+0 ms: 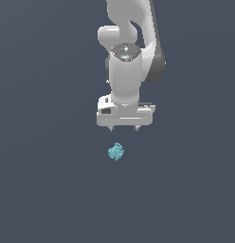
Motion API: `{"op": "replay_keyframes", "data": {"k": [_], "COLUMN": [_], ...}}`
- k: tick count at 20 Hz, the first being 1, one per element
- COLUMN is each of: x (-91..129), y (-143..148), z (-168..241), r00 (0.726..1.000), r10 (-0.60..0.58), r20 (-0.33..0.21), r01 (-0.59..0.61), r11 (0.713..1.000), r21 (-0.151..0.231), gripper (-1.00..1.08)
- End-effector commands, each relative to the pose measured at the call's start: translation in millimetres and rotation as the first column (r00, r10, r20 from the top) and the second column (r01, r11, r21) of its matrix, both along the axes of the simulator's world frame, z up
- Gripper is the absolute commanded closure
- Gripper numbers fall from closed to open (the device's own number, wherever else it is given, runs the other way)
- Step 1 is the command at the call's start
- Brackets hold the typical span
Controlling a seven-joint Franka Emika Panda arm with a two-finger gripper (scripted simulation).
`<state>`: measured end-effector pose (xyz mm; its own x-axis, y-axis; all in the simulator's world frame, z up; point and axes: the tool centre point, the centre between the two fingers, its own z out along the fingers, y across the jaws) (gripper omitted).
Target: Pick up the object and move it to a goal position.
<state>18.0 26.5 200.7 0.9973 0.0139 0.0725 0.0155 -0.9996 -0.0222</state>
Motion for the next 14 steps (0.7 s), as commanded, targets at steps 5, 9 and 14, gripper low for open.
{"op": "replay_keyframes", "data": {"k": [5, 9, 14], "x": [1, 3, 7], "y": [-2, -3, -6], "z": [-3, -10, -23], "r00": [1.0, 0.998, 0.987], "r10": [-0.023, -0.068, -0.158], "r20": [-0.003, -0.009, -0.021], "r01": [0.023, 0.068, 0.158], "r11": [1.0, 0.998, 0.987], "r21": [0.002, 0.005, 0.009], "gripper": [-0.92, -0.92, -0.92]}}
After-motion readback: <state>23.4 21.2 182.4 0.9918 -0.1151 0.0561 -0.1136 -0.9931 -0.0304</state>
